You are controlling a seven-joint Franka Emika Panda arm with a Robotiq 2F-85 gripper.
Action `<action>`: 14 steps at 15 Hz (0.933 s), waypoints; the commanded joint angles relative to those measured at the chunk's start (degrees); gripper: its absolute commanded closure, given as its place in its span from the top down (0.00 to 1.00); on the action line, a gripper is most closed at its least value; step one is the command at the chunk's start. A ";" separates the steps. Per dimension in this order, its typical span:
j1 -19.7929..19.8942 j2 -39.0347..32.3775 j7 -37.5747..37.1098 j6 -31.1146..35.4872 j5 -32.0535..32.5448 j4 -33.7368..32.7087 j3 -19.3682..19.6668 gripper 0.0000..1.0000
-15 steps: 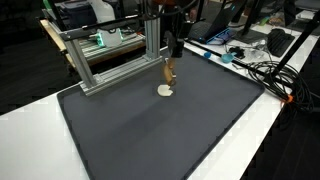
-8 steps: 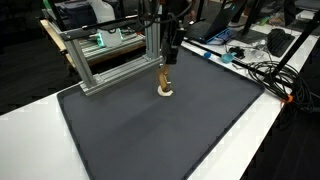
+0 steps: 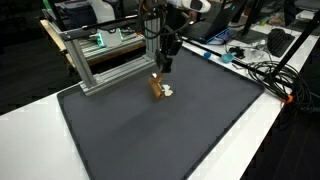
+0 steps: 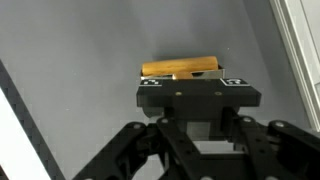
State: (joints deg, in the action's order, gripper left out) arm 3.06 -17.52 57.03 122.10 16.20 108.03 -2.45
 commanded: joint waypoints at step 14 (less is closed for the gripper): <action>-2.27 0.17 1.29 4.68 1.07 1.97 -1.08 0.22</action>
State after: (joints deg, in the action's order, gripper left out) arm 1.89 -17.60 59.91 125.85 15.29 110.83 -4.42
